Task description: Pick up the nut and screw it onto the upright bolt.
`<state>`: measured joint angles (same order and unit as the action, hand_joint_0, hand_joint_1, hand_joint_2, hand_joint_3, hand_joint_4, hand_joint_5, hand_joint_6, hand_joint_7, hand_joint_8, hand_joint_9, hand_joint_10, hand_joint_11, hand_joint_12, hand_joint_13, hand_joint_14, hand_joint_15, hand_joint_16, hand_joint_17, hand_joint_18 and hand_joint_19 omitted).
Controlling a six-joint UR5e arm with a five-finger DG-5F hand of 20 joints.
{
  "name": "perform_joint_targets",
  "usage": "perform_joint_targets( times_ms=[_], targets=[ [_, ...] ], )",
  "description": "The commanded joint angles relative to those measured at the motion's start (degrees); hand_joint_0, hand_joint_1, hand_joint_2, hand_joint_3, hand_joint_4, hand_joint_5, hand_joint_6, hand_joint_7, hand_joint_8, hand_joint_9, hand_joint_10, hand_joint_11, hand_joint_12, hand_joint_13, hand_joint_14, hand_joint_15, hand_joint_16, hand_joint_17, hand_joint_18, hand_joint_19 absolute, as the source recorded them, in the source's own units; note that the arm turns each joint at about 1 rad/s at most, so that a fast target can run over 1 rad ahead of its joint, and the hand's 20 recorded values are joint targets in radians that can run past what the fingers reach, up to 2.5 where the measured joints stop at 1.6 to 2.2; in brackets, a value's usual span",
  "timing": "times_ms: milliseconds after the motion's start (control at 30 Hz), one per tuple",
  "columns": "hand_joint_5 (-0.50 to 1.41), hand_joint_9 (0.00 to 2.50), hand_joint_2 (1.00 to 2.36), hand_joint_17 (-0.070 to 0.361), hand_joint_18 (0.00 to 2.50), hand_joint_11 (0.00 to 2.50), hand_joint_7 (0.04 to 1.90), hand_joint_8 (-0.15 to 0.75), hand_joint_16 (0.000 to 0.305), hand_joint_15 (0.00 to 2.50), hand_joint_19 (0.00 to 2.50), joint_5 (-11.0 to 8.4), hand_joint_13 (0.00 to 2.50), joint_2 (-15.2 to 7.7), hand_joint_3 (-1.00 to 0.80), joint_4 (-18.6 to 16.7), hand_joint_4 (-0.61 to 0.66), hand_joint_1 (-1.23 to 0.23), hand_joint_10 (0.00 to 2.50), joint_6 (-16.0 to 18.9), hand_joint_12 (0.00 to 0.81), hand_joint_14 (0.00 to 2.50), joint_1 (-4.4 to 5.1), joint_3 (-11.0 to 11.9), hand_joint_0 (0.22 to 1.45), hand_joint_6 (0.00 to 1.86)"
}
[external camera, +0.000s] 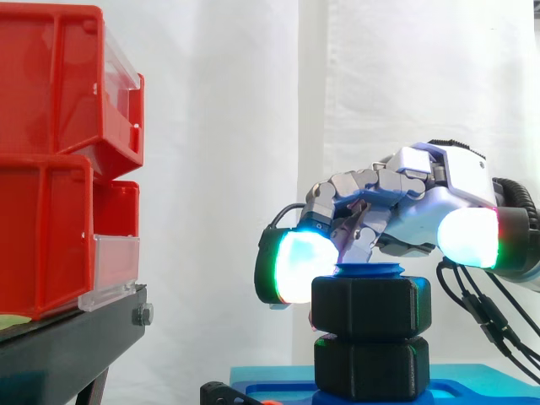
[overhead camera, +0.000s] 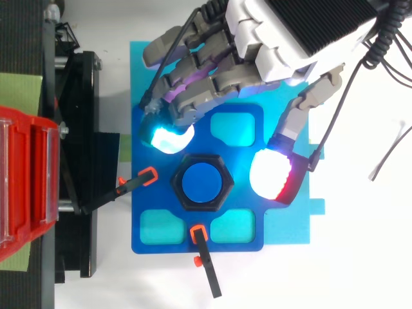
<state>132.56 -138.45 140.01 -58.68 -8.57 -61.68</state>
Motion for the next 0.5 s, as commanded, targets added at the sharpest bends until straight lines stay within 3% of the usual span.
perform_joint_targets(
  times_ms=[0,467],
  targets=[
    [-0.07,0.96,1.00,0.140,0.49,0.00,0.90,0.336,0.062,0.00,0.00,0.06,0.74,0.0,-0.50,0.0,0.32,-0.42,0.00,0.0,0.391,0.00,-0.04,0.0,0.48,0.50],
    [-0.03,1.02,1.00,0.138,0.53,0.00,1.12,0.339,0.061,0.00,0.00,0.06,0.76,0.0,-0.50,-0.2,0.33,-0.42,0.00,-0.1,0.388,0.00,-0.13,0.0,0.49,0.51]
  ],
)
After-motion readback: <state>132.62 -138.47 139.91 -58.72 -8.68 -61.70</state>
